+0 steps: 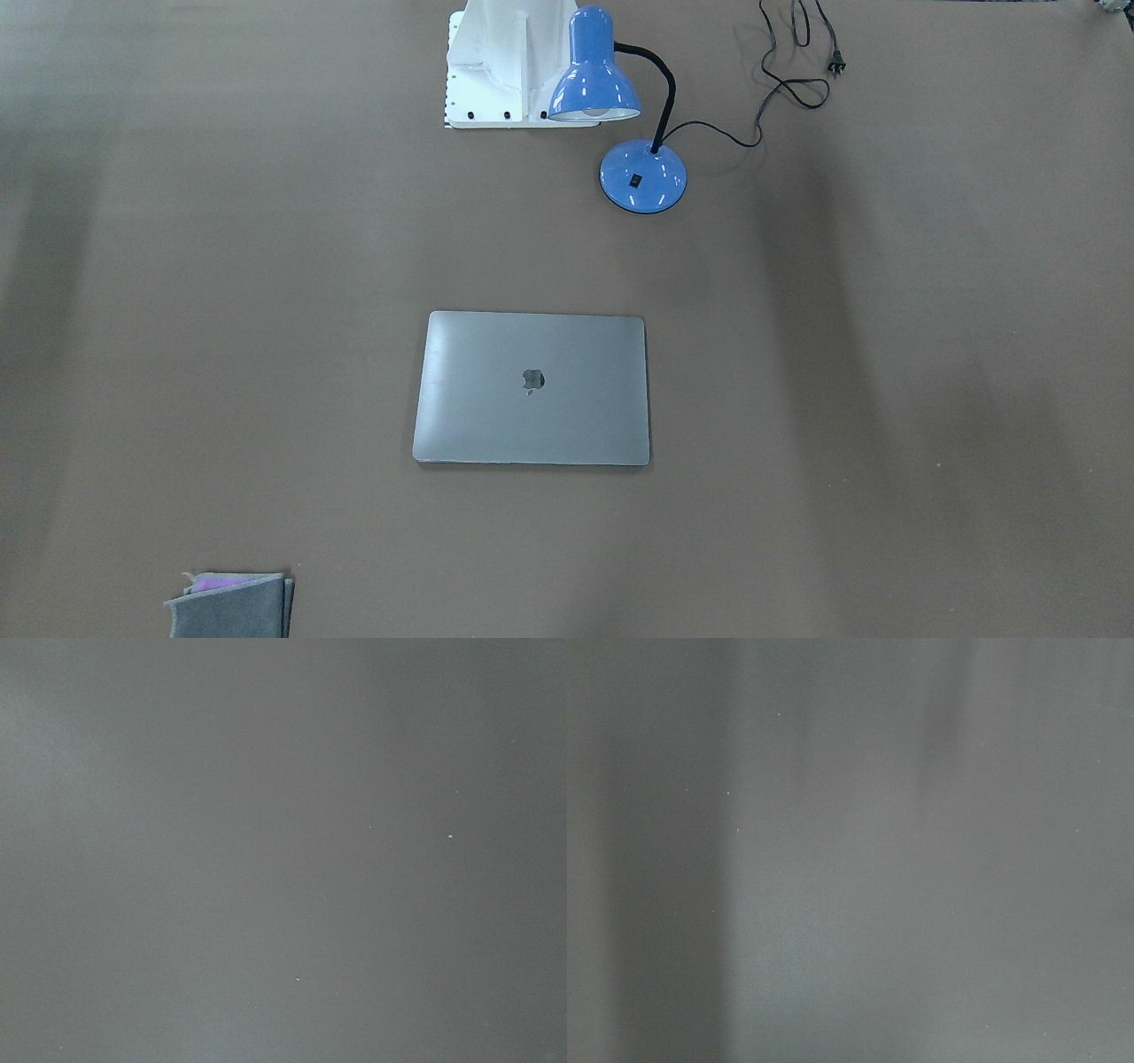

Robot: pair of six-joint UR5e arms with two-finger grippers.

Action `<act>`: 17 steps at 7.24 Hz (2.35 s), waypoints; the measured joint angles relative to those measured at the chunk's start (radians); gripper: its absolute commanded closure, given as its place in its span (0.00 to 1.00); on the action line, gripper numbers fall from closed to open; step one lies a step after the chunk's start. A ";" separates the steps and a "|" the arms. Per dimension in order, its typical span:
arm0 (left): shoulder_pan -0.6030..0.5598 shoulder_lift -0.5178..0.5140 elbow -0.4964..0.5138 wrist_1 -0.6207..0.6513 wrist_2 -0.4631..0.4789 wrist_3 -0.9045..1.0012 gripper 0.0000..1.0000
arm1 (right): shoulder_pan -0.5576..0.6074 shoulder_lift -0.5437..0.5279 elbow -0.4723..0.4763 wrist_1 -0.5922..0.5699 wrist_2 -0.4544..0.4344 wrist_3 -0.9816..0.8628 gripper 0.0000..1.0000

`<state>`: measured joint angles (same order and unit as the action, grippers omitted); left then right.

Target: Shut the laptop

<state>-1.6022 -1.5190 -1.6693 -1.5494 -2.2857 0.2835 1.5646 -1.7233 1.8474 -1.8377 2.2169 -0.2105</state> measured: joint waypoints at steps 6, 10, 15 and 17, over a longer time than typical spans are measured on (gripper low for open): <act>0.006 0.008 -0.043 -0.017 -0.003 -0.105 0.01 | 0.000 -0.001 0.005 0.001 0.036 -0.006 0.00; 0.008 0.023 -0.040 -0.017 -0.003 -0.104 0.01 | 0.000 -0.002 0.005 0.002 0.040 -0.010 0.00; 0.008 0.029 -0.037 -0.015 -0.002 -0.104 0.01 | 0.000 -0.006 0.009 0.002 0.046 -0.010 0.00; 0.008 0.030 -0.030 -0.014 -0.003 -0.104 0.01 | -0.001 -0.007 0.011 0.002 0.050 -0.010 0.00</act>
<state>-1.5938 -1.4895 -1.6991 -1.5632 -2.2886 0.1795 1.5639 -1.7302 1.8585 -1.8362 2.2669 -0.2209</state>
